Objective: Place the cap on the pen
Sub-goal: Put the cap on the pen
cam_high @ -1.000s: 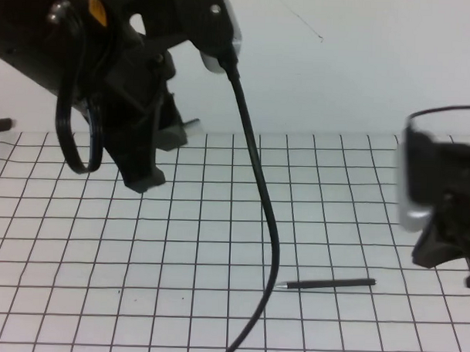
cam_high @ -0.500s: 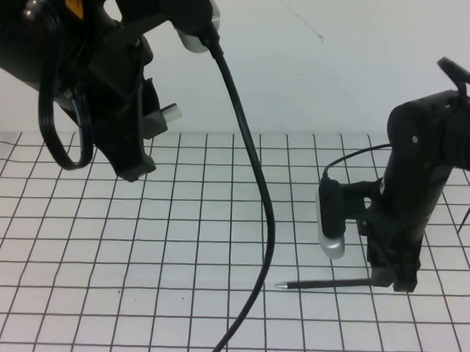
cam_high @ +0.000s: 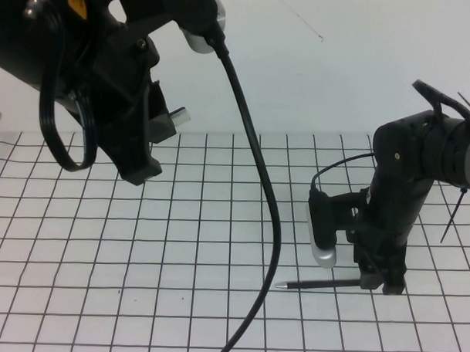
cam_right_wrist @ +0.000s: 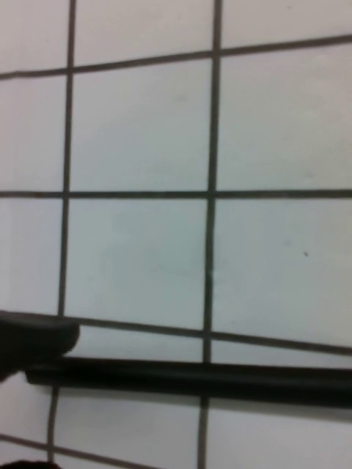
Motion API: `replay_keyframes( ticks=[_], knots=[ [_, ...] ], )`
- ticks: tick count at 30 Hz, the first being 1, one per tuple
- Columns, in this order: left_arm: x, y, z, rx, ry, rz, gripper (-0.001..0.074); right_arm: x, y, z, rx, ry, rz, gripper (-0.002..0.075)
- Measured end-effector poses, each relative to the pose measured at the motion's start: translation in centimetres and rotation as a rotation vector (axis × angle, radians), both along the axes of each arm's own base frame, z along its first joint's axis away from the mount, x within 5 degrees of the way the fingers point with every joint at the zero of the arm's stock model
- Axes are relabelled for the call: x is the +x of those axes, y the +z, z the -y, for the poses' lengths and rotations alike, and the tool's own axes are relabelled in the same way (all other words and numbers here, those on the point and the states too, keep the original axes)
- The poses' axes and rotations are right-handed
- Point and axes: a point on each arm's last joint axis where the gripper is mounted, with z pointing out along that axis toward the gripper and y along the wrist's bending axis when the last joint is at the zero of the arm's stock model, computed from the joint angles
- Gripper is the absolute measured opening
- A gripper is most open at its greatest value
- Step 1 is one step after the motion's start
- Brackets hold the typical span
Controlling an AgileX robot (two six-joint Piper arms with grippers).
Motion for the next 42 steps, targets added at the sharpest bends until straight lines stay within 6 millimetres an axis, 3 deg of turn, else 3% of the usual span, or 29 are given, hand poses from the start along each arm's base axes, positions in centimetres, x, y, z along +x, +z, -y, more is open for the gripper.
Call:
replay_keyframes(
  ticks=[8,11,17,23,26,30,36,39,42],
  knots=[
    [0.3,-0.3,0.2,0.006,0.0,-0.009,0.0076,0.0,-1.9,-0.4,0.017,-0.027,-0.066,0.0312],
    [0.6,-0.7,0.5,0.012,-0.001,-0.022,0.0076,0.0,-2.3,-0.4,0.012,-0.023,-0.076,0.0235],
    [0.6,-0.8,0.8,-0.007,-0.011,-0.043,0.0076,-0.1,-2.5,-0.4,0.005,-0.02,-0.087,-0.0001],
    [0.6,-0.8,0.8,-0.003,-0.019,-0.04,0.0076,0.0,-1.7,-0.3,-0.03,-0.015,-0.127,-0.0002],
    [0.6,-0.8,0.8,0.013,-0.041,-0.027,0.0076,0.4,0.4,-0.5,-0.031,-0.079,-0.136,-0.0002],
    [0.6,-0.8,0.8,0.022,-0.072,-0.019,0.0076,1.2,4.8,-0.9,0.018,-0.272,-0.077,-0.0002],
    [0.4,-0.8,0.9,0.01,-0.08,-0.024,0.0076,1.3,11.2,-1.0,0.103,-0.421,0.003,-0.0003],
    [0.3,-0.9,0.8,0.011,-0.078,-0.029,0.0076,0.9,13.5,-0.9,0.16,-0.501,0.043,-0.0003],
    [0.1,-1.4,0.7,0.028,-0.091,-0.041,0.0076,0.4,14.5,-0.7,0.19,-0.582,0.051,-0.0004]
  ],
)
